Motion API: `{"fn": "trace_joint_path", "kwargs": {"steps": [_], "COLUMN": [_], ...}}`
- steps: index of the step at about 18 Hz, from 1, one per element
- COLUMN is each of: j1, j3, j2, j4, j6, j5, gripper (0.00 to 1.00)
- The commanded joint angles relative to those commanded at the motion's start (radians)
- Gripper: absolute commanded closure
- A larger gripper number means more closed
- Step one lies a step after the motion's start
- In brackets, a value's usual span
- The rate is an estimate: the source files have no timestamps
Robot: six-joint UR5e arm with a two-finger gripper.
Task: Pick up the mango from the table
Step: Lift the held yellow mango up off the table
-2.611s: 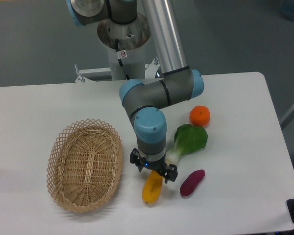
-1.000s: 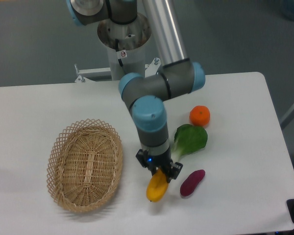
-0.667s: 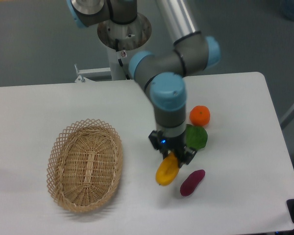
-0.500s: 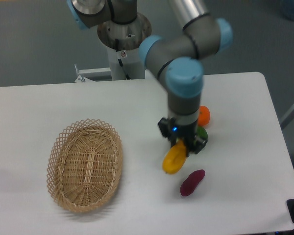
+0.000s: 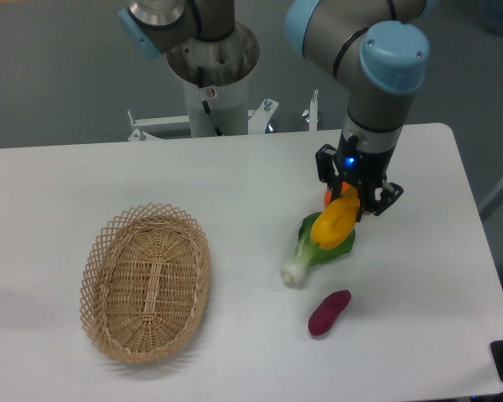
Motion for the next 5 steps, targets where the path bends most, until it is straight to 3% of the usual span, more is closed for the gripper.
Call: {"fn": "trace_joint_path", "kwargs": {"steps": [5], "j1": [0.005], "j3": [-0.002], "j2": [0.002], "j4": [0.0], "j6": [0.0], "j5": [-0.003], "gripper": [0.47]}}
